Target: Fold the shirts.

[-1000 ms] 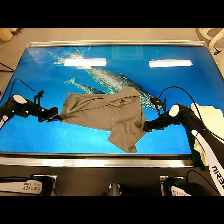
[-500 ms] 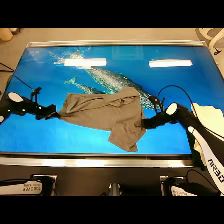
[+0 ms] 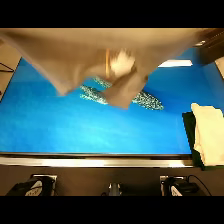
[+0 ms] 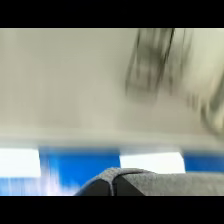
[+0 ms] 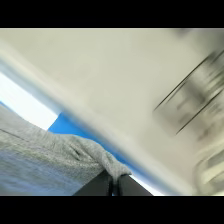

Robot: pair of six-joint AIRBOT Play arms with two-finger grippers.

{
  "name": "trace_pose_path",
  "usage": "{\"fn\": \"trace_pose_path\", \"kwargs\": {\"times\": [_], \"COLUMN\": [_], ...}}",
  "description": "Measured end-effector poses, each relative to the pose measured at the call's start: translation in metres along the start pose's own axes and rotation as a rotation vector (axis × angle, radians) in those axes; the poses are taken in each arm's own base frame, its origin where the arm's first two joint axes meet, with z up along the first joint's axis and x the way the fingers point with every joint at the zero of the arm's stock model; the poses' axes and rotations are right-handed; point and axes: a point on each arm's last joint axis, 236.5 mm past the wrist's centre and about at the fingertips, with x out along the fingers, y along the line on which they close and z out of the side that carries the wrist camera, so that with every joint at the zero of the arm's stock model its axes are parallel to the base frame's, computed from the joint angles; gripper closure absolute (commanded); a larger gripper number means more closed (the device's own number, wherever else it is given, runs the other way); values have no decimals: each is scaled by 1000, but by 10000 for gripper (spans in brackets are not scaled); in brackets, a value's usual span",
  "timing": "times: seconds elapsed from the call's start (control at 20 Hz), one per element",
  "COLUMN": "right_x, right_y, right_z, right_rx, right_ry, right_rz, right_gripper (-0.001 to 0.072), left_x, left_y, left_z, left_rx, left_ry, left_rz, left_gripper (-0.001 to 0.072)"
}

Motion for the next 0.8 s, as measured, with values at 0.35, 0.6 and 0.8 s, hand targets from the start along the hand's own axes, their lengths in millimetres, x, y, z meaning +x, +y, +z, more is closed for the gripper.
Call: {"fn": "trace_pose_path", "kwargs": {"times": [0.35, 0.6, 0.8], "right_x": [-144, -131, -51], "right_y": [-49, -46, -14], "right_z": [79, 65, -5], "right_rx": [-85, -91, -32], "right_ry": [-214, -149, 127], "right_rz": [-213, -189, -19], "right_gripper": [688, 688, 687], "left_x": [-129, -101, -36], "left_y": [-72, -53, -4], "left_z": [92, 49, -47], "left_rx": [92, 76, -3], "left_ry": [-295, -97, 246], "left_rz": [-16, 15, 57], "left_gripper": [685, 685, 684]}}
